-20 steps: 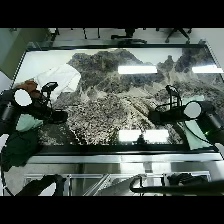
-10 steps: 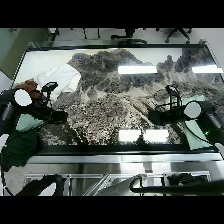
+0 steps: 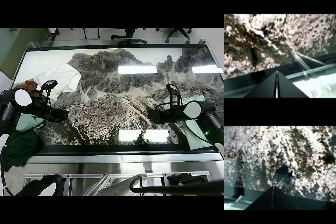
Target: Fold the shirts.
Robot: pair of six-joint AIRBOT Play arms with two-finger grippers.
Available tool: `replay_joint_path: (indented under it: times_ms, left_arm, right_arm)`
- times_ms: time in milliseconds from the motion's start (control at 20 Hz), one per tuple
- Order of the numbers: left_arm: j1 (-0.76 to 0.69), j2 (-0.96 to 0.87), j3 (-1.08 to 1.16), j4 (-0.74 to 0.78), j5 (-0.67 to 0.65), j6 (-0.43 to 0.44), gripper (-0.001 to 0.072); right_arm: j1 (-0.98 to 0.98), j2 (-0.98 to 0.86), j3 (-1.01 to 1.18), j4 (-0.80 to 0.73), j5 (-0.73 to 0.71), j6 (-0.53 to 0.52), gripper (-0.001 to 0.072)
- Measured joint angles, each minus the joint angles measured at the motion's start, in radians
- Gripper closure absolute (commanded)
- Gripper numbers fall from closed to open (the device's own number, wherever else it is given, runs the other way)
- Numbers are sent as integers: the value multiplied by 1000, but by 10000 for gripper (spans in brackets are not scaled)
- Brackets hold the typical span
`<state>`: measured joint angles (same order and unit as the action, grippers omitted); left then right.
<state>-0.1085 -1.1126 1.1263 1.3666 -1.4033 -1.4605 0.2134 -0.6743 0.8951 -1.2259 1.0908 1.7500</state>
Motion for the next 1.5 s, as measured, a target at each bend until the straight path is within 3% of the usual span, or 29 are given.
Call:
replay_joint_path:
  times_ms: [150, 200, 250, 300, 350, 400, 450, 650, 850, 1050, 1400, 1450, 1500]
  left_arm:
    - [7, 0, 0, 2, 114, 2, 688]
    - [21, -7, 8, 6, 172, 2, 621]
    - [41, -23, 27, 11, 227, 3, 156]
    - [70, -52, 60, 13, 274, 3, 18]
    - [103, -89, 105, 13, 311, 3, 15]
    - [138, -136, 159, 13, 341, 2, 14]
    - [173, -197, 228, 11, 364, 2, 14]
    - [239, -504, 558, 8, 400, 46, 13]
    - [235, -806, 840, 119, 383, 84, 4]
    - [195, -938, 859, 191, 383, 171, 4]
    - [100, -985, 830, 406, 447, 279, 5]
    - [97, -991, 829, 430, 467, 287, 26]
    - [95, -1000, 829, 455, 488, 289, 246]
  right_arm:
    - [0, 0, 0, 0, -11, 0, 685]
    - [0, -1, 0, 0, -17, 0, 683]
    - [0, -3, 0, 0, -27, 0, 673]
    - [0, -7, 0, 0, -41, 0, 589]
    - [0, -10, 0, -2, -54, 0, 345]
    - [0, -13, 0, -3, -69, 0, 165]
    - [0, -16, 0, -9, -83, 0, 126]
    - [0, -35, 0, -49, -146, 0, 125]
    - [0, -58, 0, -94, -182, 0, 125]
    - [-6, -73, 0, -122, -219, 0, 126]
    - [-43, -90, 0, -143, -243, 14, 129]
    - [-45, -91, 0, -143, -241, 15, 130]
    - [-47, -91, 0, -143, -239, 15, 130]
